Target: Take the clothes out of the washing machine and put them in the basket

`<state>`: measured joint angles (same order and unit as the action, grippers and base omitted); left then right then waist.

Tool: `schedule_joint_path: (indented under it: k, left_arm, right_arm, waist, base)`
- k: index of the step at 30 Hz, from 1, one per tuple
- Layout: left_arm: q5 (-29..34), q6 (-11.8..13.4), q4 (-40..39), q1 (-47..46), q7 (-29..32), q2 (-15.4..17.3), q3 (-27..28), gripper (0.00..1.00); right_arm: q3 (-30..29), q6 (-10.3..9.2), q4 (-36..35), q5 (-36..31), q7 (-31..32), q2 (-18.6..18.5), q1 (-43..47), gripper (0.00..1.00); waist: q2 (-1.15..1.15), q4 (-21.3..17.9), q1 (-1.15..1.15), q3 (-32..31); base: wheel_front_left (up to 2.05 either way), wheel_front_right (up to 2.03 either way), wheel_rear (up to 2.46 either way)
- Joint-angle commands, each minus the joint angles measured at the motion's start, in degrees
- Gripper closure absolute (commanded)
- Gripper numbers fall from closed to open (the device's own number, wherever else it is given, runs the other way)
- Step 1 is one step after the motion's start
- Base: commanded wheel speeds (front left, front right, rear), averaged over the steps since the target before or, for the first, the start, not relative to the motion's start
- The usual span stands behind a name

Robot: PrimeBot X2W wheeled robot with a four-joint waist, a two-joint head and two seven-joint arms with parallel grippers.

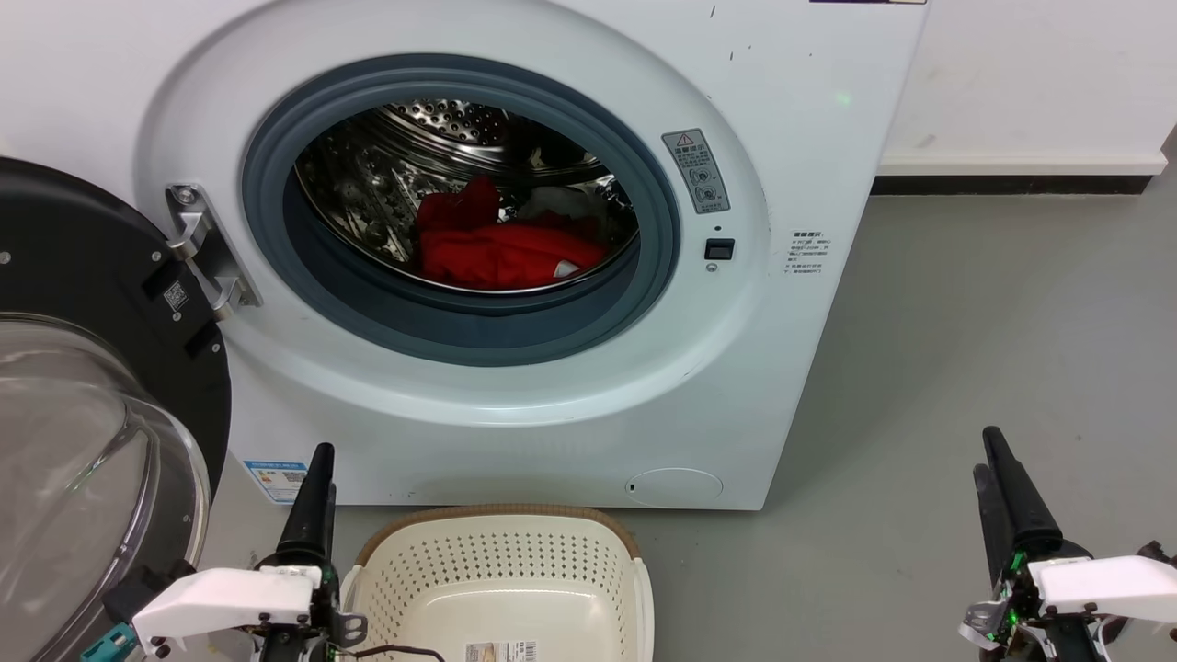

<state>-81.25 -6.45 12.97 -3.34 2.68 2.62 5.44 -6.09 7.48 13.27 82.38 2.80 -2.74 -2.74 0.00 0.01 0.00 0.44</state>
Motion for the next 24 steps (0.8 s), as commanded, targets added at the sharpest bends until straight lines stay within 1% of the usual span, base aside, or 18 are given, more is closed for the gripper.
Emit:
schedule_joint_path:
  k: [1,9,10,17,24]
  left_arm:
    - [3.29,0.55,-1.95,-0.40,-0.84,0.15,-0.58,0.00]
    - [12.76,3.06,-4.07,0.28,-2.80,0.17,-2.37,0.00]
    - [12.76,3.06,-4.07,0.28,-2.80,0.17,-2.37,0.00]
    - [19.96,4.83,-5.33,0.96,-4.39,0.19,-3.68,0.00]
    - [26.65,5.92,-6.12,1.67,-5.84,0.20,-4.56,0.00]
  right_arm:
    - [0.13,0.00,-2.02,-3.16,-0.81,-0.22,-0.23,0.00]
    - [1.36,0.00,-5.21,-14.86,-2.79,-0.22,0.78,0.00]
    - [1.36,0.00,-5.21,-14.86,-2.79,-0.22,0.78,0.00]
    - [2.59,0.01,-7.22,-25.16,-4.39,-0.23,2.00,0.00]
    - [3.06,0.01,-8.21,-32.28,-5.87,-0.23,3.10,0.00]
  waist:
    - [0.00,-0.01,0.00,0.05]
    - [0.00,-0.04,0.00,0.13]
    - [0.00,-0.04,0.00,0.13]
    - [0.00,-0.03,0.00,0.08]
    - [0.00,-0.07,0.00,-0.04]
  base:
    - [0.00,0.00,0.00]
    - [0.00,0.00,0.00]
    - [0.00,0.00,0.00]
    - [0.00,0.00,0.00]
    - [0.00,0.00,0.00]
